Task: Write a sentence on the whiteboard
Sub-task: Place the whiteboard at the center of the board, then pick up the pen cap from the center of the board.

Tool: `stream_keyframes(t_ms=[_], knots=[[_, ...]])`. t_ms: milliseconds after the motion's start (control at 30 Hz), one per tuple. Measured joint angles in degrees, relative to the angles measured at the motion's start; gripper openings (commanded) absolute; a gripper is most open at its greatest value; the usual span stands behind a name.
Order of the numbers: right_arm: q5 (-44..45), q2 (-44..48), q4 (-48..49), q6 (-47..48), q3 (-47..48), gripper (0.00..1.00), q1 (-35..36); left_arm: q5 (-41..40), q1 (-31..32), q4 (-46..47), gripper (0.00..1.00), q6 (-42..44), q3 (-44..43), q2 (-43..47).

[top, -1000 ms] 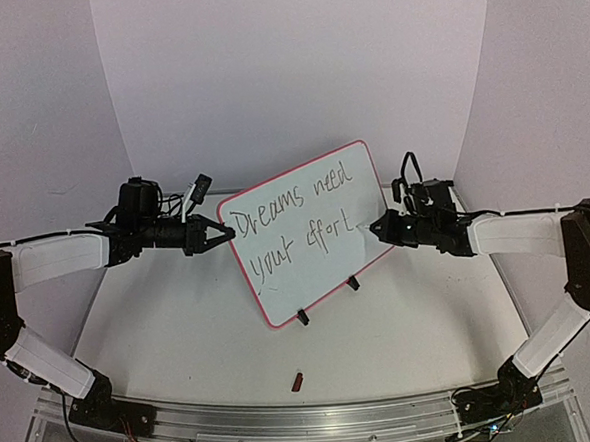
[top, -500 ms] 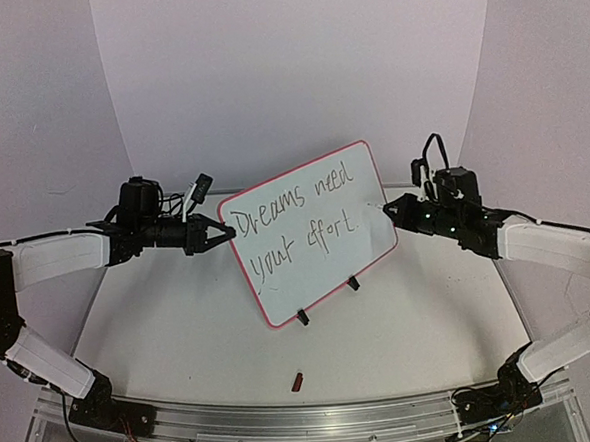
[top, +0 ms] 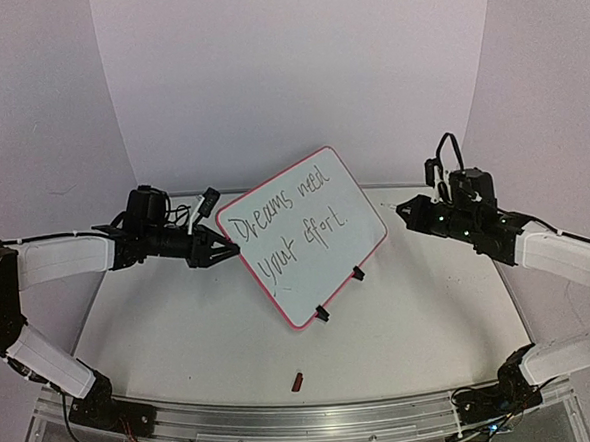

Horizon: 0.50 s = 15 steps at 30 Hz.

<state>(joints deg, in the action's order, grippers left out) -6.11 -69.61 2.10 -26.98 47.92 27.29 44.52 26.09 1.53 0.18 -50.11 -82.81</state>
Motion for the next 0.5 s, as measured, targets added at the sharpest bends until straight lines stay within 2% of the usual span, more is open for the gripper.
stream_keyframes(t_ms=[133,233,367,500], knots=[[0.2,1.1,-0.5,0.2,-0.1,0.00,0.0,-0.9,0.0,-0.4,0.56,-0.1,1.0,0.7],[0.3,2.1,-0.5,0.4,-0.2,0.00,0.0,-1.4,0.0,-0.8,0.71,-0.1,2.1,2.0],[0.4,3.6,-0.7,0.6,-0.8,0.00,0.0,-2.3,0.0,-1.3,0.76,-1.0,4.5,5.5],[0.0,5.3,-2.8,1.0,-1.0,0.00,0.0,-3.7,0.0,-0.9,0.76,-3.5,8.4,10.7]])
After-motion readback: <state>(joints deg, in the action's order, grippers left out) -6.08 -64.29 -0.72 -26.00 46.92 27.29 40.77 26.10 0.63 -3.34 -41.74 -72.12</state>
